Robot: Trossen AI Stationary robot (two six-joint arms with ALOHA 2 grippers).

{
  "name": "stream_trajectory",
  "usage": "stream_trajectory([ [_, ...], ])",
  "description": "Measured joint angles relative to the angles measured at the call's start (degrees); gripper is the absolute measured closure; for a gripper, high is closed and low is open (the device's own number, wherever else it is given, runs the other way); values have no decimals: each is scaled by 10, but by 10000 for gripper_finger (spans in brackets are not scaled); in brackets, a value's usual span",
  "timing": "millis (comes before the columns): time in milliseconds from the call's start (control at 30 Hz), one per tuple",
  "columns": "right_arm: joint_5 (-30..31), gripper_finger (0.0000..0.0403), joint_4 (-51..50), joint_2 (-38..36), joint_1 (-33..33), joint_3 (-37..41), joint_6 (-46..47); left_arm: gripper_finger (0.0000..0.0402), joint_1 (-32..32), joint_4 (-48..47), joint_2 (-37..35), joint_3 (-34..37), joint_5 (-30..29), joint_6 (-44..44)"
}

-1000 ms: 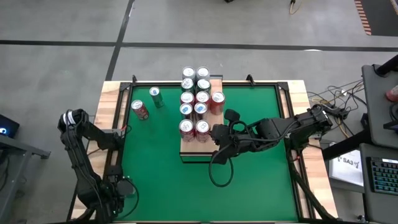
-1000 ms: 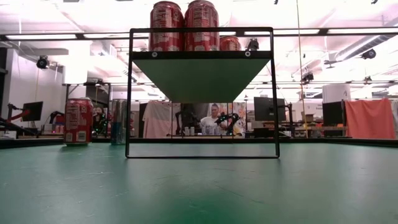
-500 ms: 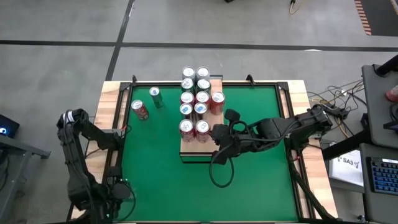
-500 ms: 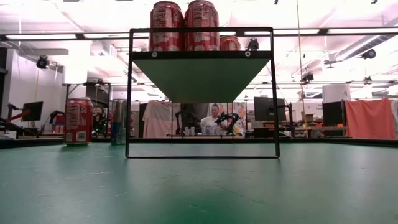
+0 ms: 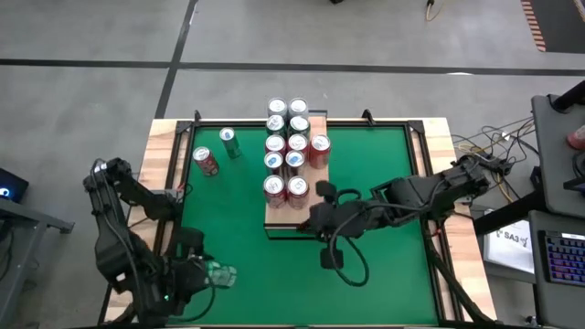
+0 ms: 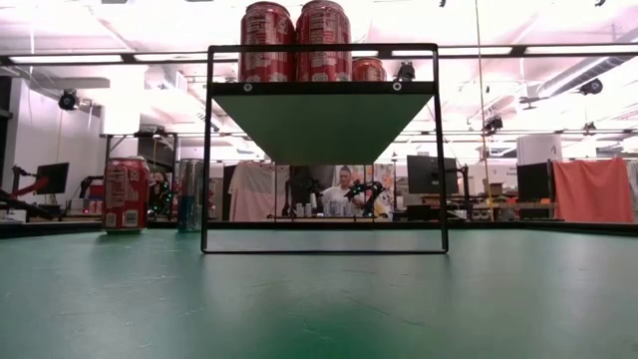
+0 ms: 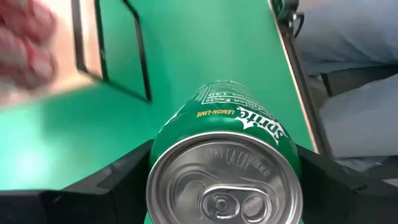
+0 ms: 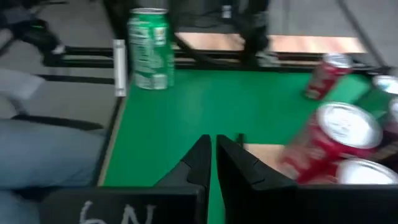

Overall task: Place canned beverage on shelf
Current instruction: Put the green can on the shelf

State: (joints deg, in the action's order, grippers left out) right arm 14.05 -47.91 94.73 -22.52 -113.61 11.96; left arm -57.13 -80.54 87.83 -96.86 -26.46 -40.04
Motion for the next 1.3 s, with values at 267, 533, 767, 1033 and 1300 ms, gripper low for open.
stream_trajectory([
  [267,-37,283,56,64,-9,-1,6,114,40,99,1,1,-17,200],
  [533,-40,136,148,114,-9,-3,11,114,41,152,1,2,-45,277],
  [767,-66,61,188,132,-9,-3,13,114,49,182,5,2,-92,338],
  [1033,-110,46,195,149,-9,-3,25,114,76,208,38,2,-91,424],
  [1300,-155,46,190,168,-9,-3,13,114,85,241,59,2,-105,474],
])
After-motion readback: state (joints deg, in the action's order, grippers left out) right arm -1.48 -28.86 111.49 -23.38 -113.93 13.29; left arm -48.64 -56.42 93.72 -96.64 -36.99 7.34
